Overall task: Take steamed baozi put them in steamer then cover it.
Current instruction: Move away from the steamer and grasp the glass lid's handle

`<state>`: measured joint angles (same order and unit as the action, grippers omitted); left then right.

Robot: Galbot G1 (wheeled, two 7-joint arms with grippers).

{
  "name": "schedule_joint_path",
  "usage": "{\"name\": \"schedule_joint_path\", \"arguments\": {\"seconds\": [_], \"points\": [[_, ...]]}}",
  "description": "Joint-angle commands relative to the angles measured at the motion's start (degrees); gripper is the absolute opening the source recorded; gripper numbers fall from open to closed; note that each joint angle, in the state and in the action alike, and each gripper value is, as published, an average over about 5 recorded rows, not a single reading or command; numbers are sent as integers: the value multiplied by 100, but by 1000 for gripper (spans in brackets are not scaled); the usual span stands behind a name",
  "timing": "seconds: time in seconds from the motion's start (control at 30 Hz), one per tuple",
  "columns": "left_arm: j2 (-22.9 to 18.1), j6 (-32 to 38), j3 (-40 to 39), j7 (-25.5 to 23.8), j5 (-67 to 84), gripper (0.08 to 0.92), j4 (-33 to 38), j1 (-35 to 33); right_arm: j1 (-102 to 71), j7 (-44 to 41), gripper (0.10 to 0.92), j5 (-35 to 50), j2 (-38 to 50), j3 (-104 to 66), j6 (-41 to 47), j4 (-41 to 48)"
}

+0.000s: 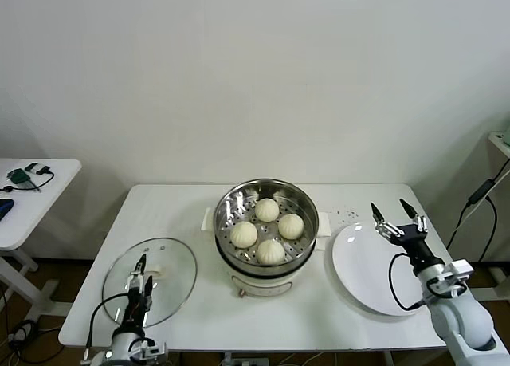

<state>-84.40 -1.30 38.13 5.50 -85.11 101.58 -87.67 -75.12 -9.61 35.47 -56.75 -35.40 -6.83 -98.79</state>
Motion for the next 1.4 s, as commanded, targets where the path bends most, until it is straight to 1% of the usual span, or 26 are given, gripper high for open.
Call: {"name": "schedule_joint_path", "arguments": {"seconds": [0.03,0.17,0.27,0.4,0.77,0.87,1.17,1.27,1.4], "points": [[-12,-41,40,206,-828,823,-1217,776,-309,42,823,-108,-150,-359,58,-36],[-22,-42,93,392,-724,823,-1392,997,-305,28,823,-178,-178,-342,19,-31],[-21,-42,102,463,-616,823,-1354,1095,-342,13,823,-246,-182,-337,-14,-35],[22,-56,95,460,-505,823,-1286,1158,-370,-14,823,-295,-189,-355,-41,-16],[112,-13,85,439,-271,814,-1559,1324,-374,-146,823,-595,-303,-335,-180,122],[145,-7,91,432,-170,757,-1547,1293,-357,-178,823,-660,-325,-341,-205,171],[209,17,84,414,113,498,-1274,1162,-273,-219,823,-805,-366,-339,-288,322],[257,-42,65,378,237,412,-1008,1053,-245,-230,823,-836,-364,-342,-316,365],[362,-179,32,275,456,290,-438,791,-191,-244,823,-860,-362,-347,-366,441]]}}
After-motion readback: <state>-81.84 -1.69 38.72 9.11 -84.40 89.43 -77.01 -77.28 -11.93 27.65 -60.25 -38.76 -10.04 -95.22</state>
